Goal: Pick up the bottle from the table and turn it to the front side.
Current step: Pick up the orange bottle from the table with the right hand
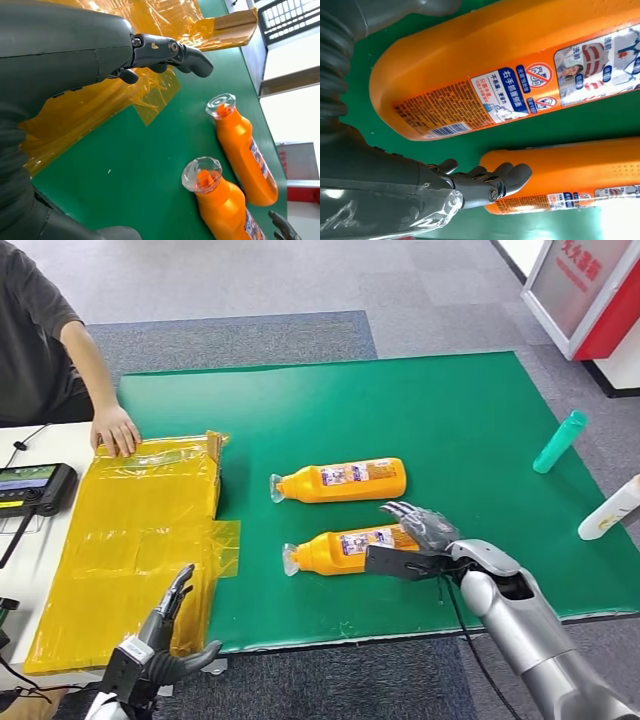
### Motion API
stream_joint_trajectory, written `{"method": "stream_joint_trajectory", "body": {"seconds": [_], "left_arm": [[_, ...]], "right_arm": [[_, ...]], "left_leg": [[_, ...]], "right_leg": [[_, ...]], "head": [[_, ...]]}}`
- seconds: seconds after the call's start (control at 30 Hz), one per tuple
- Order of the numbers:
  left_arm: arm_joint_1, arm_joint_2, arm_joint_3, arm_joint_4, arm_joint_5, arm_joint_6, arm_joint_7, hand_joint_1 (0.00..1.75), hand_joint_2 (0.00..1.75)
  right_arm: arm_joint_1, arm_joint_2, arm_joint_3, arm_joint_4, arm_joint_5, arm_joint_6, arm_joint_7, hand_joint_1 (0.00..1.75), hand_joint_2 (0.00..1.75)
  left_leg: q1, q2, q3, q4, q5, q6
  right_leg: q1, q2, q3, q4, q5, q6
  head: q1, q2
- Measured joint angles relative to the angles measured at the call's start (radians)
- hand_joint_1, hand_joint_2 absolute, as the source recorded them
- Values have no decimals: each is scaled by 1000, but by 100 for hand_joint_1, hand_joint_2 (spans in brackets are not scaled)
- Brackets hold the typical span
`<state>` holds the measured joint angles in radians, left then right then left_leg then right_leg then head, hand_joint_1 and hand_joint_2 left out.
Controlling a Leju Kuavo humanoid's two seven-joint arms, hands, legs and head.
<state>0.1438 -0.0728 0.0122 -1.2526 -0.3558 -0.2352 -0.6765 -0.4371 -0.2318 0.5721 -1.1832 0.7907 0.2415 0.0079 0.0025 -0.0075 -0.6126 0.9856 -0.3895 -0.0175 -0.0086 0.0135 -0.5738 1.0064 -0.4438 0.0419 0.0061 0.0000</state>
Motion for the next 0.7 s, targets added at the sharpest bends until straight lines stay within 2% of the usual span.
{"method": "stream_joint_trajectory", "body": {"seconds": [0.23, 0.47, 0.7], "left_arm": [[-2, 5, -10, 9, -9, 18, -1, 0, 175], [-27, 18, -71, 10, 54, 78, -1, 0, 175], [-31, 32, -102, 9, 69, 88, -1, 0, 175]], "right_arm": [[-61, -6, 59, 64, -12, 31, 5, 0, 175], [-197, -45, 135, 106, -73, 151, 47, 0, 175], [-241, -76, 183, 133, -96, 159, 48, 0, 175]], "left_leg": [[0, 0, 0, 0, 0, 0], [0, 0, 0, 0, 1, 0], [0, 0, 0, 0, 2, 0]], "right_leg": [[0, 0, 0, 0, 0, 0], [0, 0, 0, 0, 2, 1], [-1, 0, 0, 0, 2, 2]], "head": [[0, 0], [0, 0], [0, 0]]}}
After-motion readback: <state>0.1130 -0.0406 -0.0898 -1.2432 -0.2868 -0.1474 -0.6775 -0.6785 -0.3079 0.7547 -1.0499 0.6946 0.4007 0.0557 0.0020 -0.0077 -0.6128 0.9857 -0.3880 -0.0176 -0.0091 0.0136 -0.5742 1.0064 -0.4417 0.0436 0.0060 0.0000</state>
